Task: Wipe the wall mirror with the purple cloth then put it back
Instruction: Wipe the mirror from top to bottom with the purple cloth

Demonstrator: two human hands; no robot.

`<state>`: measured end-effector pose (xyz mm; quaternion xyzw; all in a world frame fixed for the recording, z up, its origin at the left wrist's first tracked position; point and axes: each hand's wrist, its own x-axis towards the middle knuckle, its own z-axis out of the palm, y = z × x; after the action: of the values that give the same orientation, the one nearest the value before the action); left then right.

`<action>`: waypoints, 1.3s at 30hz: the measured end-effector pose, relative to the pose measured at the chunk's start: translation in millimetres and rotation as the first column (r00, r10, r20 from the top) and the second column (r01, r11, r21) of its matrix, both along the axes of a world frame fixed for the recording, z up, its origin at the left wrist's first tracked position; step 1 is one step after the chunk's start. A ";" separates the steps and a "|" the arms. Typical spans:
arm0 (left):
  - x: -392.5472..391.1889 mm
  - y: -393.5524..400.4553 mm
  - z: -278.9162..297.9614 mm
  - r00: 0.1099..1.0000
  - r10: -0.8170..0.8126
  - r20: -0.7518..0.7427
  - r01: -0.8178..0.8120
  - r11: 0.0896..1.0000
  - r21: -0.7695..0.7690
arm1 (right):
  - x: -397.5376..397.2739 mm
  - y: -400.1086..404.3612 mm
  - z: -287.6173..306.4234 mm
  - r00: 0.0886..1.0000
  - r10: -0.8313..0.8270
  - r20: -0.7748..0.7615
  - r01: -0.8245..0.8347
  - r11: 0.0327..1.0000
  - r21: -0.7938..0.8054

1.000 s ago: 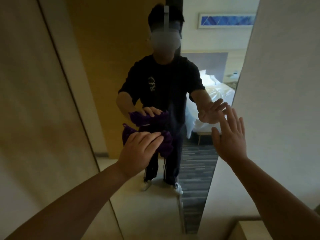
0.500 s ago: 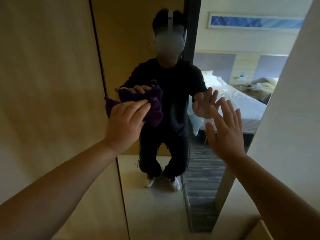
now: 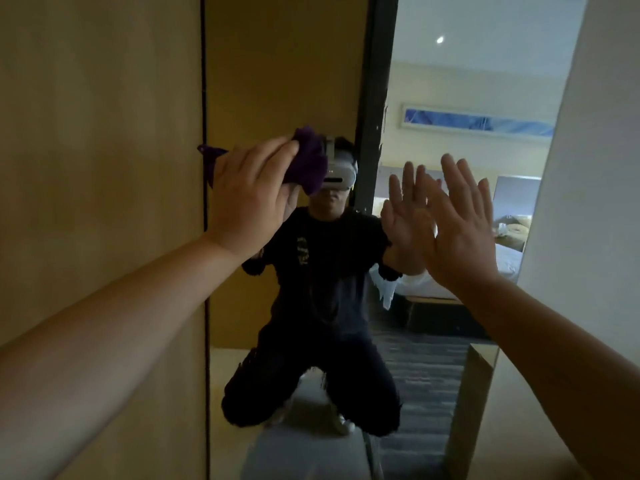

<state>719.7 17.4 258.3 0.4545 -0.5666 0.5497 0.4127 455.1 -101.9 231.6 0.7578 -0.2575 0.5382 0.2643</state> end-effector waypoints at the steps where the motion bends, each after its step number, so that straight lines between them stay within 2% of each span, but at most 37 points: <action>1: 1.8 1.5 -10.3 1.000 0.008 -0.002 -0.008 1.000 -0.013 | 4.2 -5.5 -5.1 0.999 -0.045 -0.013 0.044 0.999 -0.011; 4: 6.9 4.7 -21.6 1.000 0.021 -0.012 -0.021 1.000 -0.015 | 11.7 -25.0 -7.5 0.988 -0.153 0.002 0.153 0.988 -0.029; 7: 15.7 5.7 -5.1 0.999 0.046 0.012 -0.046 0.998 -0.042 | 16.0 -38.1 1.6 0.986 -0.138 0.091 0.137 0.990 0.013; 14: 25.6 -5.4 97.3 0.993 0.121 0.004 -0.119 0.982 -0.146 | 4.5 -63.6 29.5 0.958 -0.056 0.281 0.035 0.996 0.078; 16: 20.9 -10.1 122.0 0.989 0.147 -0.004 -0.146 0.978 -0.149 | 6.1 -71.1 28.0 0.949 -0.073 0.307 0.058 0.997 0.058; 19: 15.4 -21.9 140.3 0.986 0.167 -0.006 -0.167 0.978 -0.122 | 7.1 -74.8 26.7 0.950 -0.077 0.303 0.067 0.997 0.044; 22: 17.3 -39.0 141.0 0.979 0.201 0.043 -0.201 0.979 -0.002 | 5.6 -76.5 25.3 0.951 -0.101 0.292 0.099 0.995 0.021; 25: 25.4 -53.2 127.0 0.971 0.229 0.069 -0.235 0.965 0.114 | 6.1 -77.9 25.2 0.952 -0.104 0.288 0.111 0.994 -0.006; 30: 34.3 -58.9 66.9 0.968 0.228 0.102 -0.234 0.970 0.061 | 6.0 -81.6 25.2 0.949 -0.112 0.295 0.123 0.992 -0.019; 35: 47.9 -53.1 -26.3 0.970 0.199 0.142 -0.204 0.979 0.024 | 7.3 -79.7 25.2 0.945 -0.131 0.299 0.142 0.990 -0.013; 39: 49.9 -44.8 -114.6 0.979 0.145 0.140 -0.156 0.985 0.068 | 10.2 -77.7 24.9 0.940 -0.138 0.313 0.148 0.989 -0.007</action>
<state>769.6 -27.5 143.7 0.4737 -0.5782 0.5862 0.3125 465.3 -179.6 256.5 0.6384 -0.3422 0.6343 0.2702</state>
